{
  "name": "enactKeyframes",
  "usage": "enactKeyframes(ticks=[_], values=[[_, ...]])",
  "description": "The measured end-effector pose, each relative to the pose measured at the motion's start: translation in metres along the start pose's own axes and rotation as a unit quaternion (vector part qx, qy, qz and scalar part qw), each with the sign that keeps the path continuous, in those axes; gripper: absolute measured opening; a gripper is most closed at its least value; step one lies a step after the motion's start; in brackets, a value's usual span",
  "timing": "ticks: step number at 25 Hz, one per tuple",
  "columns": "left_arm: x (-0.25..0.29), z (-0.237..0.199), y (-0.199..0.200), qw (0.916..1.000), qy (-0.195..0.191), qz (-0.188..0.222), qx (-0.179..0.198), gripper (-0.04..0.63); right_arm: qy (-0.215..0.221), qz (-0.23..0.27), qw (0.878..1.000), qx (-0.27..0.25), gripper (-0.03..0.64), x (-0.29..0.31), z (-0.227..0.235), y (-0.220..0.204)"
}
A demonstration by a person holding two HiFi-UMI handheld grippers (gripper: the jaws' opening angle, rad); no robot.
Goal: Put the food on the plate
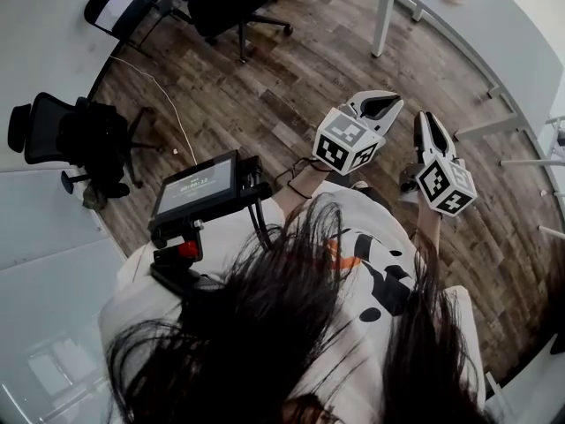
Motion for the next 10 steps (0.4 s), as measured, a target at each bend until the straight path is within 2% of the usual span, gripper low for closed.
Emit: enactKeyframes(ticks=[10], values=[[0.0026, 0.0060, 0.0015, 1.0000, -0.004, -0.002, -0.003, 0.006, -0.002, 0.001, 1.000, 0.001, 0.075, -0.0056, 0.0020, 0.0028]])
Point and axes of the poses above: the fingertips, and each gripper's own axes: x forward along the fingers, z to its right, y out of its top, the point moved 2 cm from there along -x, backward along the fingers
